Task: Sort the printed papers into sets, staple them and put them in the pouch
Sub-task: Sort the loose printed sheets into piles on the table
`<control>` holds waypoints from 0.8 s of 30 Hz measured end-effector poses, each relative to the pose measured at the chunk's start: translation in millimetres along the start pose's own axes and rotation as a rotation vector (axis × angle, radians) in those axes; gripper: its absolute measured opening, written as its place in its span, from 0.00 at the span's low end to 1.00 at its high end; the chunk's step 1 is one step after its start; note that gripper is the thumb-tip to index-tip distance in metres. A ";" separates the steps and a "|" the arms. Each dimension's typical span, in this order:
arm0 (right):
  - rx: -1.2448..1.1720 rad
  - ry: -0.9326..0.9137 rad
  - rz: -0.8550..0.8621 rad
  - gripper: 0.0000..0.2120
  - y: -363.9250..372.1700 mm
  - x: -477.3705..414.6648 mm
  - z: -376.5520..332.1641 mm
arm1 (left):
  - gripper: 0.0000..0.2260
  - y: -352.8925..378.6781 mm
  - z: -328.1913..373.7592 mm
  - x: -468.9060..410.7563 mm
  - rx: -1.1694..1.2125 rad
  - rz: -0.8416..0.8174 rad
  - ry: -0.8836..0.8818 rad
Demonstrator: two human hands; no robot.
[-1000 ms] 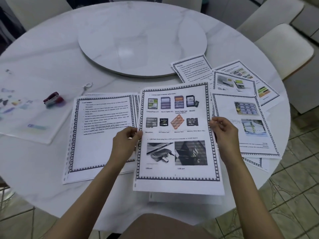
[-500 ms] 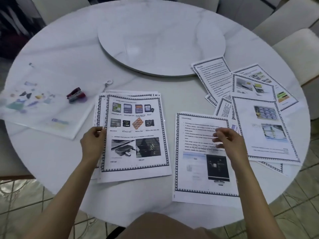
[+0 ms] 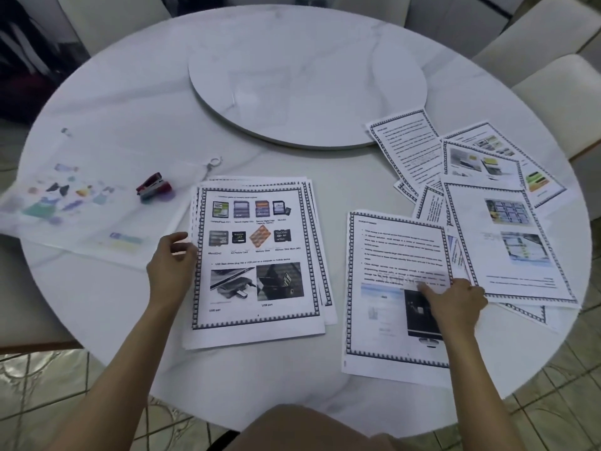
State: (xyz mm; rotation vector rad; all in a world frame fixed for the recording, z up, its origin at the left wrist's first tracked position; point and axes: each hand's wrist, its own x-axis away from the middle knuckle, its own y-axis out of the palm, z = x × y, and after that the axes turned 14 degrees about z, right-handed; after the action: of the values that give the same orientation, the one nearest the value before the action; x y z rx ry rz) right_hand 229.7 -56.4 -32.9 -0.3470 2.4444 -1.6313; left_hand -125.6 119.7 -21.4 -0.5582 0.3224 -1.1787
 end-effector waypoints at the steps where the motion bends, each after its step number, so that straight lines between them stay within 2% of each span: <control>1: 0.015 0.021 0.009 0.39 0.7 -1.1 -0.6 | 0.14 -0.5 0.8 0.1 0.016 -0.010 0.001; 4: 0.055 0.097 -0.001 0.43 0.6 -5.2 -3.8 | 0.15 -2.7 1.6 -0.5 0.027 -0.013 0.025; 7: 0.042 0.157 -0.031 0.41 -1.0 -10.7 -4.6 | 0.15 -4.8 3.0 -2.0 0.058 0.009 0.015; 9: 0.004 0.150 -0.027 0.34 -3.5 -13.2 -2.0 | 0.15 -5.1 4.8 -3.1 0.076 0.012 -0.012; 12: -0.154 0.044 -0.029 0.17 -10.1 -13.7 2.9 | 0.16 -3.8 4.5 -6.5 0.083 -0.009 -0.058; 14: -0.274 0.009 -0.031 0.13 -17.4 -12.1 1.4 | 0.17 -2.2 2.6 -7.9 0.079 -0.044 -0.085; 18: -0.428 0.009 -0.025 0.18 -28.6 -17.5 -1.4 | 0.18 -0.5 -2.9 -8.5 0.080 -0.091 -0.125; 24: -0.636 -0.010 -0.099 0.18 -39.3 -29.5 -21.3 | 0.20 -0.8 -4.3 -16.5 0.084 -0.140 -0.177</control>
State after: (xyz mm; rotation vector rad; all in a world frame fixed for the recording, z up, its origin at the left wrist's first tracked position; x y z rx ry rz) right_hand 255.5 -43.5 12.2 -0.5627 2.9210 -0.8257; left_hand -134.4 133.9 -25.3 -0.6144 0.0835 -1.2622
